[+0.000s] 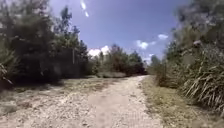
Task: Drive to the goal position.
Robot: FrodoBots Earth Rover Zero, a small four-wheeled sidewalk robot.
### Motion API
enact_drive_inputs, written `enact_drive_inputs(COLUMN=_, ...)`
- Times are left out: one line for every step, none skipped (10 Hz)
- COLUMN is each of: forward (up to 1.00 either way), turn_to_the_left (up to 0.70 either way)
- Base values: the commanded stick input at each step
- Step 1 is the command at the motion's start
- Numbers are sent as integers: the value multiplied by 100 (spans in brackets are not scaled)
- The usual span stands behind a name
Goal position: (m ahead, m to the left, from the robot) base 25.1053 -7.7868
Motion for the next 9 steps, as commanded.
enact_drive_inputs(forward=50, turn_to_the_left=0)
enact_drive_inputs(forward=50, turn_to_the_left=0)
enact_drive_inputs(forward=50, turn_to_the_left=0)
enact_drive_inputs(forward=50, turn_to_the_left=0)
enact_drive_inputs(forward=50, turn_to_the_left=0)
enact_drive_inputs(forward=50, turn_to_the_left=0)
enact_drive_inputs(forward=50, turn_to_the_left=0)
enact_drive_inputs(forward=50, turn_to_the_left=0)
enact_drive_inputs(forward=50, turn_to_the_left=0)
